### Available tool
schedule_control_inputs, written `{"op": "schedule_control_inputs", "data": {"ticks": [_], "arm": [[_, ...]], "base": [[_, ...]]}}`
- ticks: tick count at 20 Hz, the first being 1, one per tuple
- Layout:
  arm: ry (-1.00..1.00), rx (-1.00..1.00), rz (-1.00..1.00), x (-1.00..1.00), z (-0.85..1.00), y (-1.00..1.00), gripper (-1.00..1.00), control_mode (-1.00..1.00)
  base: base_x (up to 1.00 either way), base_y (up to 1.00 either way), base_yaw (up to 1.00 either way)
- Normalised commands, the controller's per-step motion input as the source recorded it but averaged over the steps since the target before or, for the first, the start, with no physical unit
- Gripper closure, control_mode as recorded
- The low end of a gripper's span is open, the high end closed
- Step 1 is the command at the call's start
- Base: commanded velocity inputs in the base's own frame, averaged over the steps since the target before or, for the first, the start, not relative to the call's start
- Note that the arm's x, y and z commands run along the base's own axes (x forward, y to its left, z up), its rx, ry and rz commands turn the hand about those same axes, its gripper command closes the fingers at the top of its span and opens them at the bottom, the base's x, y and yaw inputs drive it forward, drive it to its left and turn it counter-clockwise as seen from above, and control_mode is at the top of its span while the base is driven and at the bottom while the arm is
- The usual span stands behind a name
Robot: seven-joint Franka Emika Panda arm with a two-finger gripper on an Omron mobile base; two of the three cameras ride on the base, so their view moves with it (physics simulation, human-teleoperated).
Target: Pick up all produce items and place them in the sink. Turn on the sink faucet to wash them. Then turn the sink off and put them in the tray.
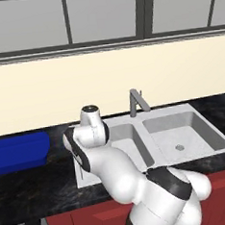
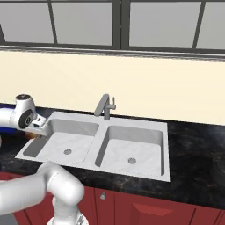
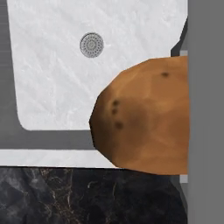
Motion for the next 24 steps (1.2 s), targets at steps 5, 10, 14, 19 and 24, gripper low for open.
{"op": "schedule_control_inputs", "data": {"ticks": [5, 10, 14, 19, 24], "arm": [[-0.01, 0.01, 0.05, 0.19, 0.04, -0.73, 1.00, -1.00], [0.00, 0.03, 0.03, 0.31, 0.00, -0.70, 1.00, -1.00], [0.00, 0.02, 0.02, 0.36, -0.08, -0.58, 1.00, -1.00], [0.03, 0.00, 0.01, 0.36, -0.27, -0.26, 1.00, -1.00], [0.02, -0.02, 0.00, 0.34, -0.40, -0.05, 1.00, -1.00]], "base": [[0.00, 0.00, 0.00], [0.00, 0.00, 0.00], [0.00, 0.00, 0.00], [0.00, 0.00, 0.00], [0.00, 0.00, 0.00]]}}
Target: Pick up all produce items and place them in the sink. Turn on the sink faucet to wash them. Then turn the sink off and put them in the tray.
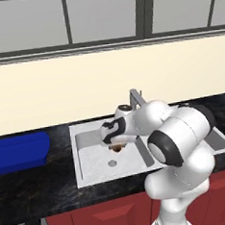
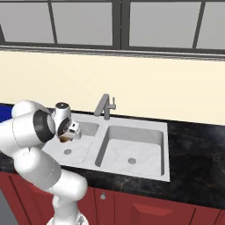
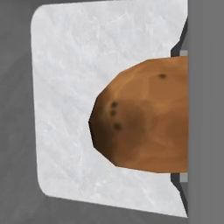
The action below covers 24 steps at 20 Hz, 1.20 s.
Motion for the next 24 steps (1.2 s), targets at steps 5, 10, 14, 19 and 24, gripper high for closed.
{"op": "schedule_control_inputs", "data": {"ticks": [5, 10, 14, 19, 24], "arm": [[0.00, -0.09, 0.00, 0.23, -0.46, 0.00, 1.00, -1.00], [0.00, -0.06, 0.00, 0.21, -0.38, 0.00, 1.00, -1.00], [0.00, -0.03, 0.00, 0.22, -0.32, 0.00, 1.00, -1.00], [0.00, 0.00, 0.00, 0.19, -0.23, 0.00, 1.00, -1.00], [0.01, -0.01, 0.00, 0.01, -0.10, 0.00, 1.00, -1.00]], "base": [[0.00, 0.00, 0.00], [0.00, 0.00, 0.00], [0.00, 0.00, 0.00], [0.00, 0.00, 0.00], [0.00, 0.00, 0.00]]}}
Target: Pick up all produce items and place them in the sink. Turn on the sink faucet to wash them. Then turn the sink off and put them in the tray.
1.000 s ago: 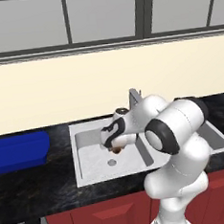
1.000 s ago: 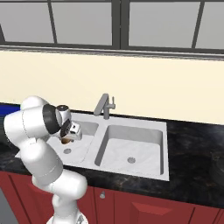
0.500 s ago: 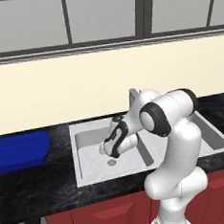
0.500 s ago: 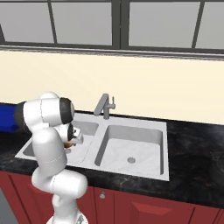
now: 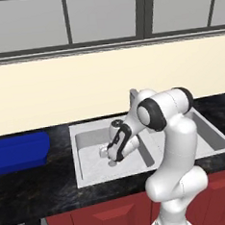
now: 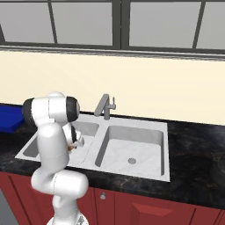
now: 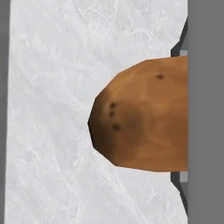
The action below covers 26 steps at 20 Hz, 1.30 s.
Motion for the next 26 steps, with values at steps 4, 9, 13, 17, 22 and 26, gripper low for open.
{"op": "schedule_control_inputs", "data": {"ticks": [4, 9, 13, 17, 22, 26], "arm": [[0.02, -0.02, 0.00, 0.03, -0.15, 0.00, -1.00, -1.00], [-0.05, 0.00, 0.02, 0.00, 0.04, 0.00, -1.00, -1.00], [-0.13, 0.00, 0.03, -0.09, 0.27, 0.00, -1.00, -1.00], [-0.11, 0.00, 0.02, -0.11, 0.29, 0.00, -1.00, -1.00], [-0.13, 0.00, 0.01, -0.20, 0.60, 0.00, -1.00, -1.00], [-0.11, 0.00, 0.00, -0.27, 0.90, 0.00, -1.00, -1.00]], "base": [[0.00, 0.00, 0.00], [0.00, 0.00, 0.00], [0.00, 0.00, 0.00], [0.00, 0.00, 0.00], [0.00, 0.00, 0.00], [0.00, 0.00, 0.00]]}}
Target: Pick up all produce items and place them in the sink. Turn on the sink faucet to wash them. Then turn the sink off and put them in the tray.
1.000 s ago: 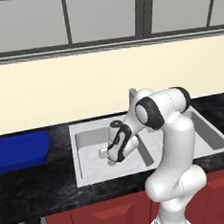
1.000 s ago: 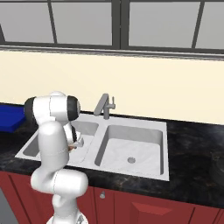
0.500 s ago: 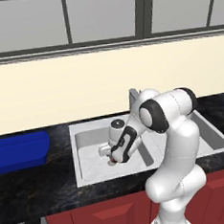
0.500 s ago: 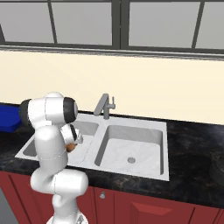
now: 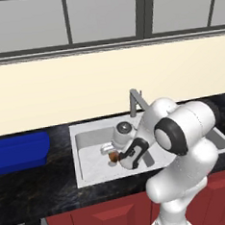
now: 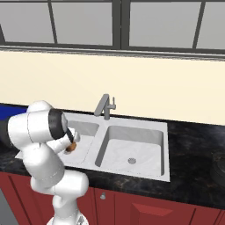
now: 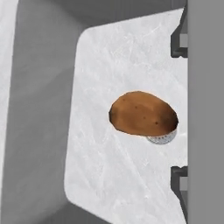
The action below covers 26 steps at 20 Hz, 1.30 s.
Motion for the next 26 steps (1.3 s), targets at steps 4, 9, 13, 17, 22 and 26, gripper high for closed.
{"op": "schedule_control_inputs", "data": {"ticks": [4, 9, 13, 17, 22, 26], "arm": [[-0.05, 0.00, 0.00, -0.17, 1.00, 0.00, -1.00, -1.00], [0.00, 0.04, 0.00, 0.00, 1.00, 0.03, -1.00, -1.00], [0.00, 0.05, 0.00, 0.00, 1.00, 0.14, -1.00, -1.00], [0.00, 0.02, 0.00, 0.00, 1.00, 0.05, -1.00, -1.00], [0.00, 0.00, 0.00, -0.07, 1.00, 0.00, -1.00, -1.00], [0.00, 0.00, 0.00, -0.35, 0.63, -0.15, -1.00, -1.00]], "base": [[0.00, 0.00, 0.00], [0.00, 0.00, 0.00], [0.00, 0.00, 0.00], [0.00, 0.00, 0.00], [0.00, 0.00, 0.00], [0.00, 0.00, 0.00]]}}
